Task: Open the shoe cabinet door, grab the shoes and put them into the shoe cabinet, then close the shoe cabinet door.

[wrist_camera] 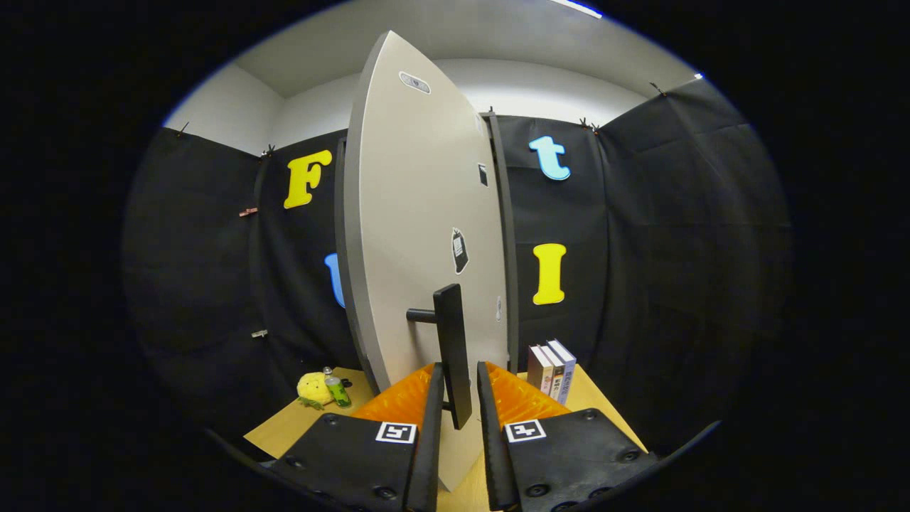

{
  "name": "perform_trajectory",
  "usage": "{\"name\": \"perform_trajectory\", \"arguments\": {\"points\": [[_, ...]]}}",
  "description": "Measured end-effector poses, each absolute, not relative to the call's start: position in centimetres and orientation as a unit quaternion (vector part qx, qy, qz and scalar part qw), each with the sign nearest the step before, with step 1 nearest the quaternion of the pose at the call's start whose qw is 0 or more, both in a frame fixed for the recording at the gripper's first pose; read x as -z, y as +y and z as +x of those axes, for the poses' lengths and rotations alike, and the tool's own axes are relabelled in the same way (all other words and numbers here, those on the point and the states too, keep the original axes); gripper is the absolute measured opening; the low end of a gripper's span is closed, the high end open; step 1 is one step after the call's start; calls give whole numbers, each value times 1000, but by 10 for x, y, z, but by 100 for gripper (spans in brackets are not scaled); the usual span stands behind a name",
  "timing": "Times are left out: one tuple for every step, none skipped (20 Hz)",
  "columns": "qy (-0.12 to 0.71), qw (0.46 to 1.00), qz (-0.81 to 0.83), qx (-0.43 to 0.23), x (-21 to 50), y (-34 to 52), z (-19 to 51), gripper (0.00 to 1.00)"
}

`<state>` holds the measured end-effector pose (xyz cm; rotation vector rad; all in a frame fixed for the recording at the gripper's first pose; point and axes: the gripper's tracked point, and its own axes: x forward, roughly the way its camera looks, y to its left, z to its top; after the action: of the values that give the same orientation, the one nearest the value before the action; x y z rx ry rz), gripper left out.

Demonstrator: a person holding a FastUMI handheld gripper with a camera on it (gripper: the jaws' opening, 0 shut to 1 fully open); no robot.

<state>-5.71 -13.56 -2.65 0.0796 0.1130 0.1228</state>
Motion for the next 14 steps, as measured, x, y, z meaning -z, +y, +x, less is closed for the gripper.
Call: {"name": "perform_trajectory", "arguments": {"points": [[54, 997, 36, -51, 24, -144, -61, 31], [50, 997, 33, -40, 21, -152, -67, 31], [45, 998, 31, -32, 17, -158, -71, 31], [42, 999, 27, -22, 13, -164, -75, 30], [38, 999, 25, -14, 9, -169, -79, 30], [36, 999, 23, -7, 6, -173, -83, 30], [33, 999, 23, -5, 2, -179, -89, 30], [29, 999, 23, -5, 2, -190, -102, 30], [26, 999, 23, -7, 1, -196, -110, 30], [26, 999, 23, -10, 3, -202, -118, 30], [29, 999, 25, -14, 5, -202, -122, 30], [31, 999, 27, -19, 8, -202, -124, 30], [33, 999, 28, -25, 9, -198, -125, 30], [35, 999, 28, -32, 12, -190, -124, 30]]}}
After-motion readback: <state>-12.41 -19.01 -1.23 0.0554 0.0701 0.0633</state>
